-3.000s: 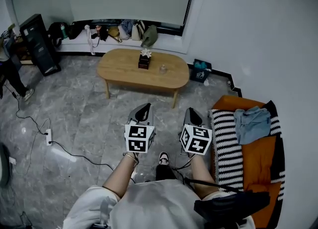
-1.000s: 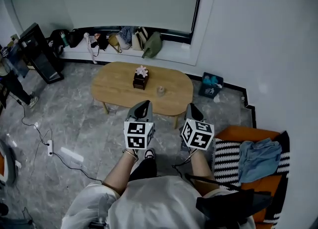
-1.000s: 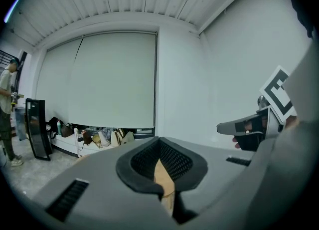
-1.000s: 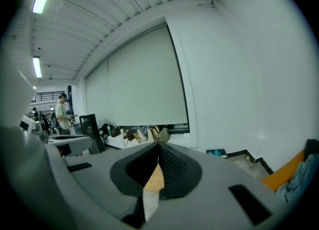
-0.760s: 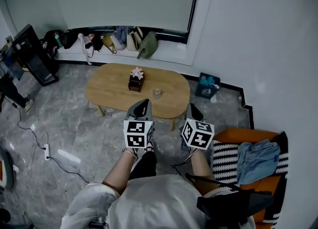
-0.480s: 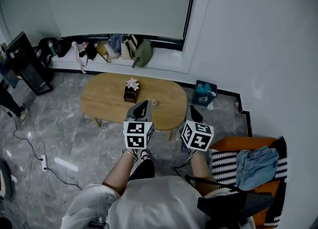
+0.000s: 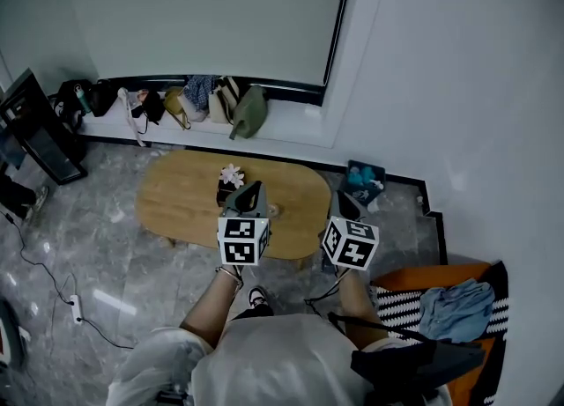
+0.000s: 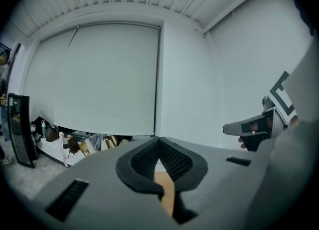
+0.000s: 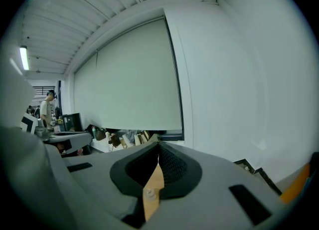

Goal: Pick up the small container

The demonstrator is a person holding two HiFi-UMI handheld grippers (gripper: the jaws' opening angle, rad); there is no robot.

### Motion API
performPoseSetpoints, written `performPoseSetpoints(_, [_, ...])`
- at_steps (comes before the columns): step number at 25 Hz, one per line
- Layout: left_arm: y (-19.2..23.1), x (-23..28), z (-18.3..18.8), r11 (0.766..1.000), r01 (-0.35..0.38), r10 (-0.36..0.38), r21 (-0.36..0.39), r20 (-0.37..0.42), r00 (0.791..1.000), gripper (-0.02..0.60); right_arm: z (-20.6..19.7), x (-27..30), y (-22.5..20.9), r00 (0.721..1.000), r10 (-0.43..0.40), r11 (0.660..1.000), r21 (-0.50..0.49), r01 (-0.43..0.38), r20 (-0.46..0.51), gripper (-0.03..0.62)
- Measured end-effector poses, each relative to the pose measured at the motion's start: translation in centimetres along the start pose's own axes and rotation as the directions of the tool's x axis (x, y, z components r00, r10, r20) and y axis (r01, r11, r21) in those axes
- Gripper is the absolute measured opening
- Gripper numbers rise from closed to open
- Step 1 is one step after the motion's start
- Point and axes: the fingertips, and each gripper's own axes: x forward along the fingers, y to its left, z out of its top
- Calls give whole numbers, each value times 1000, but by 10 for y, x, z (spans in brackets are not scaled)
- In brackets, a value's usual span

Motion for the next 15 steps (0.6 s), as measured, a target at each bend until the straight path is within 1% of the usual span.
performPoseSetpoints(6, [30,43,4,1000,6,-6,7,-16,1000,8,13,48,5,1000,-3,1000,5,3,0,24])
performPoseSetpoints(12, [45,85,11,999,25,-24,30,-21,999,8,21,88,-8,1000,-30,999,25,30,-4,23])
performPoseSetpoints(15, [53,100,12,999,24,-23,28,-19,1000,8,21,103,-12,999,-40,999,27,40,-11,23])
